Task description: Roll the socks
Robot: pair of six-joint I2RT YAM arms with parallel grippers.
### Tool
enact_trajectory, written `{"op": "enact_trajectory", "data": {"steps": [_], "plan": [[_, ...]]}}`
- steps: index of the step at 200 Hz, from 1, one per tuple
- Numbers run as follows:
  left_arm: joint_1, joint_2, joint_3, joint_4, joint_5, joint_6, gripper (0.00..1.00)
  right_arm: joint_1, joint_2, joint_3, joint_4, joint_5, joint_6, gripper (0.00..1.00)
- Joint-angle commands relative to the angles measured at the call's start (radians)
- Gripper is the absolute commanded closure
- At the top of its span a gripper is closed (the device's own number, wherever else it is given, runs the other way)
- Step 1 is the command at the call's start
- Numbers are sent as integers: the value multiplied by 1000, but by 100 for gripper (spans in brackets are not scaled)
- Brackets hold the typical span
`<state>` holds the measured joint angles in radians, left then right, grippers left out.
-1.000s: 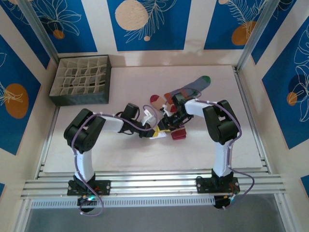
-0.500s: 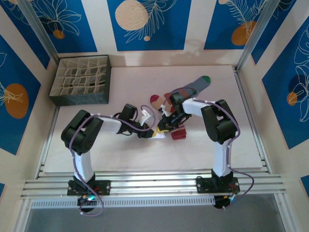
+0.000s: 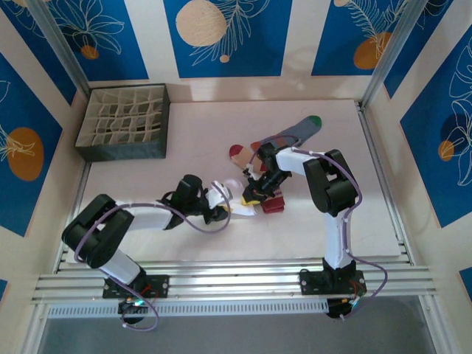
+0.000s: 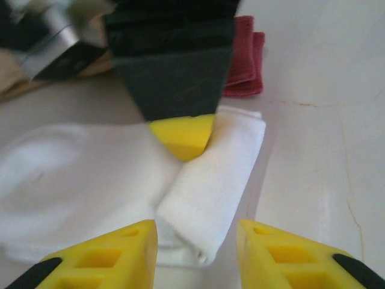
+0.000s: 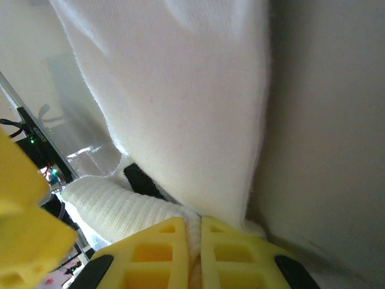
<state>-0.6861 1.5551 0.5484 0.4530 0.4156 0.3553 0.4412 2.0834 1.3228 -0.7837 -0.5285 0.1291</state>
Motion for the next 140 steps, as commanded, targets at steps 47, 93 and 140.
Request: {"op": "enact_trajectory", "data": {"steps": [47, 93, 140], "plan": [[-185, 75, 116, -108, -314, 341, 58, 6, 43, 20, -83, 64, -22, 100], [-220, 185, 184, -147, -380, 384, 57, 10, 46, 16, -87, 58, -22, 100], [-222, 194, 181, -201, -362, 352, 100, -10, -4, -8, -55, 8, -7, 65]]}}
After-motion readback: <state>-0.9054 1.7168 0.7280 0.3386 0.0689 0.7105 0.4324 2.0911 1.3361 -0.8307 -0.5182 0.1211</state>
